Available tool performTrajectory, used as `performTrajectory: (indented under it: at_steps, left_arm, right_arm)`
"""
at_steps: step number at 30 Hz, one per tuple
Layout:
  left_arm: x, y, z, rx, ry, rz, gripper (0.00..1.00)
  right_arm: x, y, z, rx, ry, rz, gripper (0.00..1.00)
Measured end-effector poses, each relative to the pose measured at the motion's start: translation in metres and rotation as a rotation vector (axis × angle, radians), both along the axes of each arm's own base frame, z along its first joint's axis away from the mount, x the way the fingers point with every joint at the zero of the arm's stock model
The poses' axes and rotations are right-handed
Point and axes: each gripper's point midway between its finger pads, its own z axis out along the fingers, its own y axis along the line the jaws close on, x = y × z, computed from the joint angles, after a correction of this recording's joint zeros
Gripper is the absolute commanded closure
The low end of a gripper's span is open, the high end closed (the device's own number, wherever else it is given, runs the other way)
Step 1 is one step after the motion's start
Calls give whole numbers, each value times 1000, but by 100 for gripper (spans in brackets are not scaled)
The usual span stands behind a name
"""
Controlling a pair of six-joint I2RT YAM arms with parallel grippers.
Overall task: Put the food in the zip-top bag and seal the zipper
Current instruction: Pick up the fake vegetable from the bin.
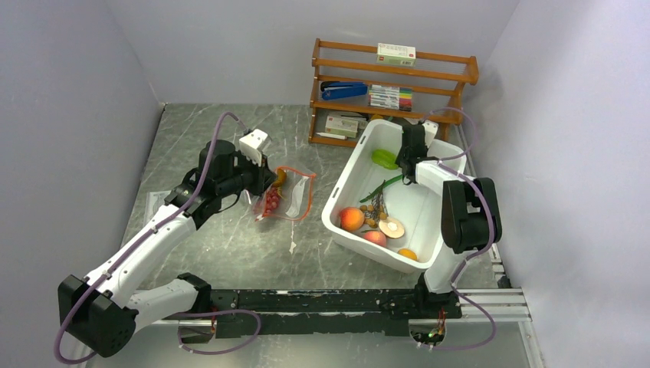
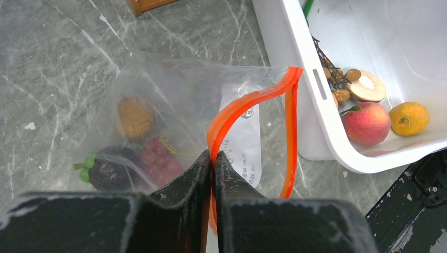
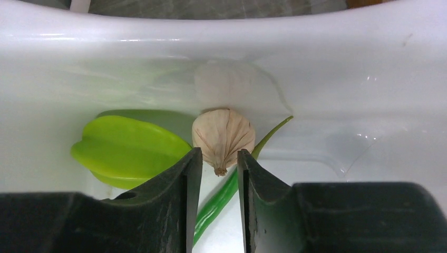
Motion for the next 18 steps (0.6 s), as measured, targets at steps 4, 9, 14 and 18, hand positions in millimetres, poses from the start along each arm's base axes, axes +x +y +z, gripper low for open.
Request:
performTrajectory:
  at_steps: [4,9,14,18]
  left_arm:
    - [0,0,0,0,0,0,93]
    - [0,0,0,0,-1,0,93]
    - [0,0,0,0,0,0,93]
    - [0,0,0,0,0,0,93]
  right_arm:
    - [2,-2,-4,-12,11,1,71]
    - [1,-2,-10,-16,25,4,77]
    - [2,-2,-9,-18,21,5,84]
    - [3,-2,-9,-18,20,6,81]
